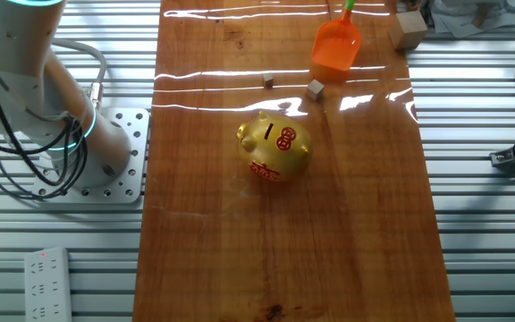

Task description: Use a shovel to scoop up an object

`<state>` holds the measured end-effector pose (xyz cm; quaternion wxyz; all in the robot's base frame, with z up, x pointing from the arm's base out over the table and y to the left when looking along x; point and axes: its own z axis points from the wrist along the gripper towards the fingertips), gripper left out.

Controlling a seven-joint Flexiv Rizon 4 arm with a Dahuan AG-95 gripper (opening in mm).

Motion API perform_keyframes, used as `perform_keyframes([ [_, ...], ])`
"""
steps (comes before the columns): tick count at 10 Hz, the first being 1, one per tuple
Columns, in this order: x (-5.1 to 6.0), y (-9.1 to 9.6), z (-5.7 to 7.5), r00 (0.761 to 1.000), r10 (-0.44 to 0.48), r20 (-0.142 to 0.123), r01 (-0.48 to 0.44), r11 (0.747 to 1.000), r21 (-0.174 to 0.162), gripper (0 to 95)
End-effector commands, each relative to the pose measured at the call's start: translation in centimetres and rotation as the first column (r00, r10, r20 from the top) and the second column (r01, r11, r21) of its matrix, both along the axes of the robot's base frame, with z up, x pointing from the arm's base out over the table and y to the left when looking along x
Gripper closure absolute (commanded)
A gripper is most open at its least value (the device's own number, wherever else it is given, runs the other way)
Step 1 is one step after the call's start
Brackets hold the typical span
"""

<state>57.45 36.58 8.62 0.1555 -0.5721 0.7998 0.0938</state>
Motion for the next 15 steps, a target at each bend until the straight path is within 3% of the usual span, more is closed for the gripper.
perform_keyframes([
  [1,0.10,-0.15,-0.08,1.000,-0.002,0.007,0.002,1.000,0.016,95.0],
  [9,0.12,-0.67,0.05,1.000,-0.016,0.024,0.014,0.996,0.083,95.0],
  [15,-0.03,-1.00,-0.29,0.999,-0.019,0.027,0.017,0.996,0.088,95.0],
])
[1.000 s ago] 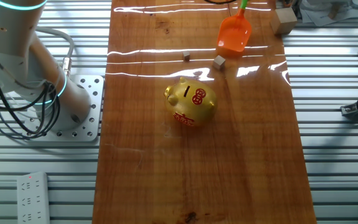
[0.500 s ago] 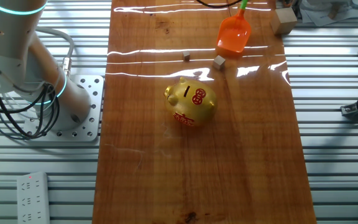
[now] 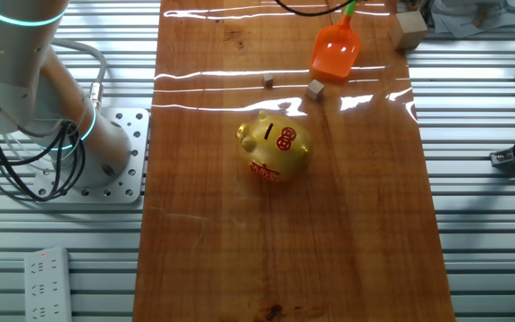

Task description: Use a shovel to scoop up an object

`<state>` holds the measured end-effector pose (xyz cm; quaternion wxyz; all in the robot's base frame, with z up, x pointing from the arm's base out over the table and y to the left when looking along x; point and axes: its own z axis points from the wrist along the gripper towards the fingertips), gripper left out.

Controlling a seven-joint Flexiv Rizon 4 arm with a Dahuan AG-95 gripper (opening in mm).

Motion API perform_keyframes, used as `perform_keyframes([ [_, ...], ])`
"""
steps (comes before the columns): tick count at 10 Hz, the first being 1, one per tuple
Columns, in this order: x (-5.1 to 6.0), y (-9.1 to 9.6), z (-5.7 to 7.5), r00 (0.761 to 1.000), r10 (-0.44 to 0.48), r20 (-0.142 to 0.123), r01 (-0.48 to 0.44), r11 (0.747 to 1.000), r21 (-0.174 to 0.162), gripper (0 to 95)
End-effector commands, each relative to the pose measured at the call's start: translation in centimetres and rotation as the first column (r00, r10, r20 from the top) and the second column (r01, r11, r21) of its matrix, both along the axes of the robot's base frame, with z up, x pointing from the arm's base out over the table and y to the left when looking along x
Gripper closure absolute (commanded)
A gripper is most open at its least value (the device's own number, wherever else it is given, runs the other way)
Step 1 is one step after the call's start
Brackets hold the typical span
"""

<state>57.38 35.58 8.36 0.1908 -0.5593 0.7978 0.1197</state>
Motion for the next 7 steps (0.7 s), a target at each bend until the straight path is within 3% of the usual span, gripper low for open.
perform_keyframes([
  [1,-0.06,-0.11,-0.13,1.000,-0.004,0.001,0.004,1.000,0.002,95.0],
  [7,-0.78,-0.96,-0.87,1.000,0.002,0.008,-0.002,1.000,0.001,95.0],
])
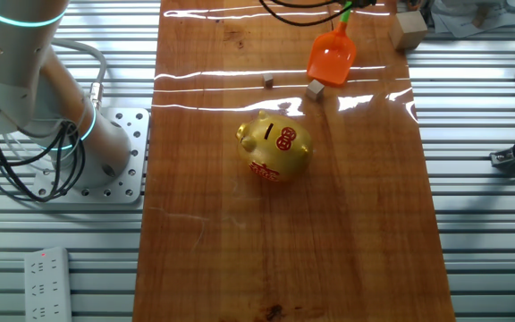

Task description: Use a shovel to scoop up an object

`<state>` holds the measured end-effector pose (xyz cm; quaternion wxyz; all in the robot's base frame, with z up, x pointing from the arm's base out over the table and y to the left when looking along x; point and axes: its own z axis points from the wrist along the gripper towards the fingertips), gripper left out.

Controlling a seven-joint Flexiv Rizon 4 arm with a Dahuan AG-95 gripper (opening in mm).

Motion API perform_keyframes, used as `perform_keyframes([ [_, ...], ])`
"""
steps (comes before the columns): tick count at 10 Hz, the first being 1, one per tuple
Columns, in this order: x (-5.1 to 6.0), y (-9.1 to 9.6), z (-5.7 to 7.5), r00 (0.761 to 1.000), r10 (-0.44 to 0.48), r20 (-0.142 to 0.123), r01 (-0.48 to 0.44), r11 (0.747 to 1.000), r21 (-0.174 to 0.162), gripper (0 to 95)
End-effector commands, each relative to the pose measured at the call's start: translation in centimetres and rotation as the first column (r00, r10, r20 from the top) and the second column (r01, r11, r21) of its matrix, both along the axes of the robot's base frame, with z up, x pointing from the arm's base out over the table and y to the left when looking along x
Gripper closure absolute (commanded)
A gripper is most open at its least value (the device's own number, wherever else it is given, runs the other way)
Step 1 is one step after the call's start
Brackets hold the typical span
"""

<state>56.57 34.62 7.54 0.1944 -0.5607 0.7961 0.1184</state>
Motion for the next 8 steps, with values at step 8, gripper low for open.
perform_keyframes([
  [8,-0.30,-0.40,-0.30,1.000,-0.006,0.012,0.006,1.000,0.030,95.0],
])
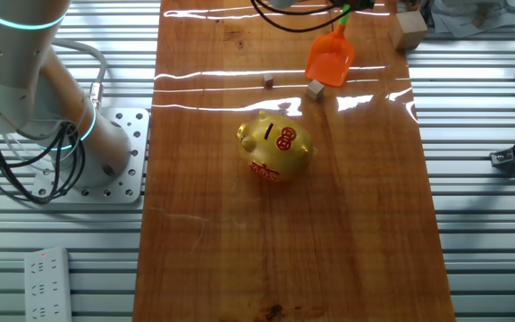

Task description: Use a shovel to scoop up an object

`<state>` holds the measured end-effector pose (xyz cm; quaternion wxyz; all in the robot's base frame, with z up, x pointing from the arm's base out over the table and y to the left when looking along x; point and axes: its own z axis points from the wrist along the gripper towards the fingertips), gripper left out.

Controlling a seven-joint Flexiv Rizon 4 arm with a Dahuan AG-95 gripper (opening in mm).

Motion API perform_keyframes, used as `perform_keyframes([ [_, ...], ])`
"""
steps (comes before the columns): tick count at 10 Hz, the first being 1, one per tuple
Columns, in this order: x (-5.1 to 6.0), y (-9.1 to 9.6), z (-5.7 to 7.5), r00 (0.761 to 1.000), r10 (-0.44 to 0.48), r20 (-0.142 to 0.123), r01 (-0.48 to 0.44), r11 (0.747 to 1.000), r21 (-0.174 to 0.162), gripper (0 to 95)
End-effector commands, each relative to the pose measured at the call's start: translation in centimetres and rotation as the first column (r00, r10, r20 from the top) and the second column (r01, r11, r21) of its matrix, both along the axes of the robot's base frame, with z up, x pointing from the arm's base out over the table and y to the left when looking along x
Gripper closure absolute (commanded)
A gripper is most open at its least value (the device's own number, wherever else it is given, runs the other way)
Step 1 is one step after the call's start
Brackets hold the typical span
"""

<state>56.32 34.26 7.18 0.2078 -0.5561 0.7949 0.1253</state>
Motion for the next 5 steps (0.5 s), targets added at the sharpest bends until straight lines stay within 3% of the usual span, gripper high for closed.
perform_keyframes([
  [1,-0.06,-0.05,0.08,1.000,0.000,-0.001,0.000,1.000,0.001,95.0],
  [5,-0.23,-0.29,0.25,1.000,0.001,0.001,-0.001,1.000,0.006,95.0],
])
